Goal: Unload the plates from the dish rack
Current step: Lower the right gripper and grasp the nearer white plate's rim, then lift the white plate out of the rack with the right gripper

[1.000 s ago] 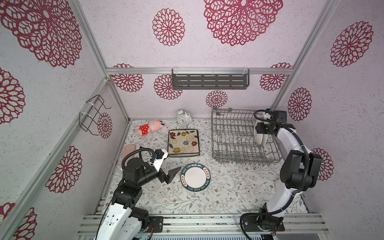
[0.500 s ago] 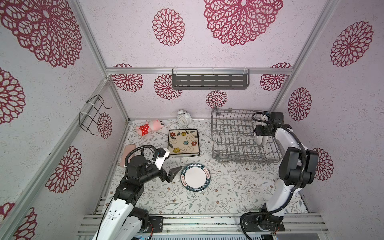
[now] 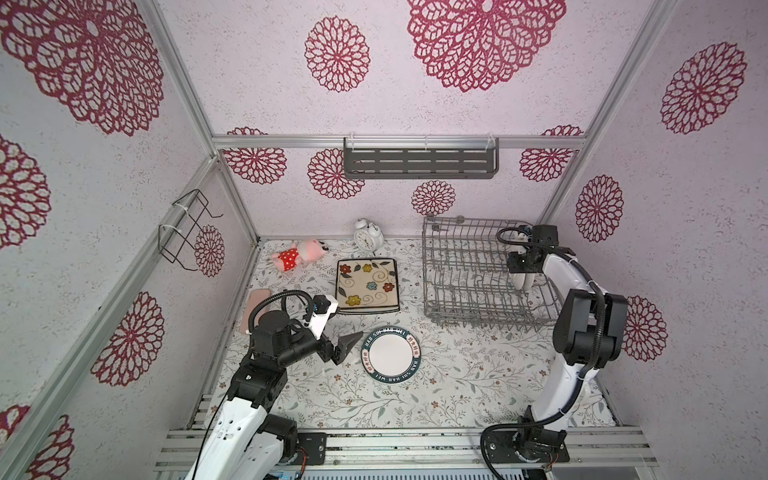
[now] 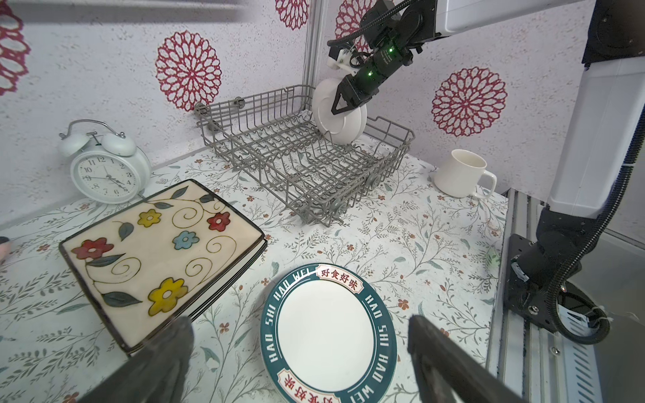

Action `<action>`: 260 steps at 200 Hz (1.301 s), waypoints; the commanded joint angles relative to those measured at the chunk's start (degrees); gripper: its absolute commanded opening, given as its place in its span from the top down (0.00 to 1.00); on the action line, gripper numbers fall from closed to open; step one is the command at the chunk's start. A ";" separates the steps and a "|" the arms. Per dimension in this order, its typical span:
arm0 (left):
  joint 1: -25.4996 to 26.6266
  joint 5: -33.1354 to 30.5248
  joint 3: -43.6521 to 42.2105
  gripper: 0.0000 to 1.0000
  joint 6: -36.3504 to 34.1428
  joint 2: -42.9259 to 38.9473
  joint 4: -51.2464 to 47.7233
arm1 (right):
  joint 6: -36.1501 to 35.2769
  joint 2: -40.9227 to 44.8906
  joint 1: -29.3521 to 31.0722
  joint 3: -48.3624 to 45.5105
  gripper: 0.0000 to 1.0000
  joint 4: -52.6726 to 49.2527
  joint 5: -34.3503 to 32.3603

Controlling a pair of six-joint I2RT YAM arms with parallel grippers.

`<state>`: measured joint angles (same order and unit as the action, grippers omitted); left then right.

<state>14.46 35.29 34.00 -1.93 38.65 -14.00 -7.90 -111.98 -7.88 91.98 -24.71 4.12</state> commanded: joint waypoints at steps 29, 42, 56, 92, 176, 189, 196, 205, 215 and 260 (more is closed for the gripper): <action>-0.40 1.15 0.73 0.03 -0.97 0.11 1.39 | -0.76 -0.35 0.55 2.15 0.69 -1.03 -2.34; -0.40 1.10 0.72 0.03 -0.88 0.02 1.34 | -0.97 -0.49 0.59 2.39 0.72 -1.15 -2.45; -0.40 1.10 0.72 0.03 -0.83 -0.07 1.35 | -0.89 -0.66 0.63 2.55 0.75 -1.17 -2.60; -0.52 1.23 0.73 0.03 -0.83 -0.16 1.28 | -1.06 -1.03 0.72 3.02 0.83 -1.31 -2.89; -0.53 1.63 0.63 0.03 -0.61 -0.33 1.26 | -2.36 0.42 1.25 3.97 0.96 -2.51 -1.47; -0.48 1.71 0.72 0.03 -0.52 -0.33 1.26 | -2.71 1.13 1.21 4.59 0.96 -3.23 -1.03; -0.49 1.80 0.72 0.03 -0.53 -0.33 1.27 | -2.95 1.55 1.25 5.06 0.96 -3.81 -0.55; -0.48 1.80 0.80 0.03 -0.44 -0.33 1.29 | -3.25 2.13 1.30 5.64 0.96 -4.73 0.16; -0.49 1.80 0.89 0.03 -0.34 -0.40 1.11 | -3.26 2.99 1.29 5.96 0.96 -5.09 1.14; -0.51 2.09 0.63 0.03 -0.35 -0.84 1.37 | -2.81 5.44 2.12 7.80 0.98 -7.14 5.03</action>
<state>14.35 36.49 34.00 -1.87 38.37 -14.00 -9.08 -112.49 -7.33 96.09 -30.72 5.87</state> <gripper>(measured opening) 0.974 0.127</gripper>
